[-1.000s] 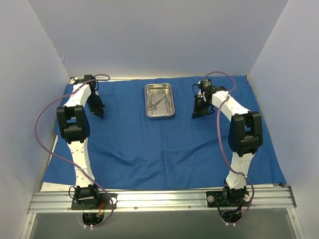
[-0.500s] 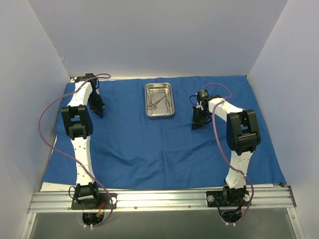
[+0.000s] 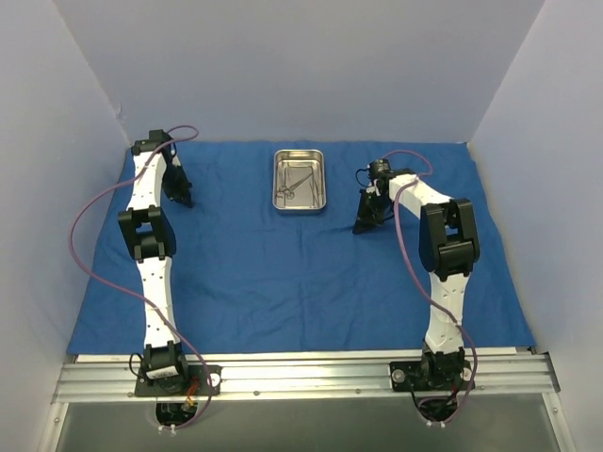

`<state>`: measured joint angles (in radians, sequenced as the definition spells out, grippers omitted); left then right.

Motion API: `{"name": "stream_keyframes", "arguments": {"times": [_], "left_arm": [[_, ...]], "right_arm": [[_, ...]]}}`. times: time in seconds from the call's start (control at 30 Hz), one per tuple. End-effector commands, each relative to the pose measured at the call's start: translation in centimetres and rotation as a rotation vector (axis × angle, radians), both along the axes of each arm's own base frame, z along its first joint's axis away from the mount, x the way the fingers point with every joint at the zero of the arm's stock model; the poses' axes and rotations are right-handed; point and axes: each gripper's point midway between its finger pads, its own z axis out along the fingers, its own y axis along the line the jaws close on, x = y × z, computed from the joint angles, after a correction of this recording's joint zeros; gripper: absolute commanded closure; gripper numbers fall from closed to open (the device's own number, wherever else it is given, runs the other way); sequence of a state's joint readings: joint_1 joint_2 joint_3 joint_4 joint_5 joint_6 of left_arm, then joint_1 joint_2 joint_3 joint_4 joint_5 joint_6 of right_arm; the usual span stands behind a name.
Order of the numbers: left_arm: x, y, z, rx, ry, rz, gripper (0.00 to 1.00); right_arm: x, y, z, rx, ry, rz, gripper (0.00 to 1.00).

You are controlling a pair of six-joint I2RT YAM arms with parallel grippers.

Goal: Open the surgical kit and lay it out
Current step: Smooth out the surgical kit at the center of the board.

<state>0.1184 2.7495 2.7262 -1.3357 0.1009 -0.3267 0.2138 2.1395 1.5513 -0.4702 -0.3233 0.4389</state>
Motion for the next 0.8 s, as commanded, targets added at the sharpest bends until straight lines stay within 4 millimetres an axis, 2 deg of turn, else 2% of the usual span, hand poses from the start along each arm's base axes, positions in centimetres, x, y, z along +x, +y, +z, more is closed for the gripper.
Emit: {"name": "stream_keyframes", "arguments": {"times": [0.0, 0.03, 0.1, 0.27, 0.37, 0.47, 0.6, 0.63, 0.67, 0.73, 0.77], "left_arm": [[1.8, 0.6, -3.2, -0.005, -0.053, 0.011, 0.95], [1.7, 0.6, -2.7, -0.005, -0.054, 0.011, 0.95], [0.5, 0.5, -3.2, -0.003, -0.011, 0.013, 0.95], [-2.8, 1.7, -4.6, -0.020, 0.089, 0.050, 0.95], [-3.7, 2.1, -4.9, -0.023, 0.099, 0.054, 0.95], [-4.6, 1.8, -5.0, -0.014, 0.131, 0.031, 0.95], [-3.7, 0.7, -4.8, -0.024, 0.098, 0.002, 0.95], [-3.4, 0.5, -4.8, -0.025, 0.095, -0.001, 0.95], [-3.5, 0.2, -4.6, -0.024, 0.106, -0.007, 0.95], [-2.4, -0.3, -3.6, -0.017, 0.072, -0.013, 0.95], [-2.1, -0.5, -3.3, -0.020, 0.060, -0.015, 0.95]], "right_arm": [[-1.3, -2.8, -5.3, -0.110, 0.101, -0.049, 1.00], [-1.4, -3.1, -5.4, -0.112, 0.105, -0.054, 1.00], [-2.2, -4.1, -5.9, -0.123, 0.131, -0.049, 1.00], [-4.2, -4.7, -6.2, -0.138, 0.156, -0.025, 1.00], [-5.5, -4.7, -6.2, -0.131, 0.168, -0.035, 1.00], [-6.8, -5.1, -7.1, -0.141, 0.197, -0.044, 1.00], [-6.7, -6.7, -8.3, -0.181, 0.223, -0.069, 1.00], [-5.7, -7.7, -8.2, -0.188, 0.210, -0.096, 1.00], [-5.7, -8.6, -8.6, -0.214, 0.231, -0.105, 1.00], [-5.1, -10.4, -8.4, -0.259, 0.231, -0.117, 1.00], [-4.6, -12.1, -7.9, -0.296, 0.226, -0.141, 1.00]]}}
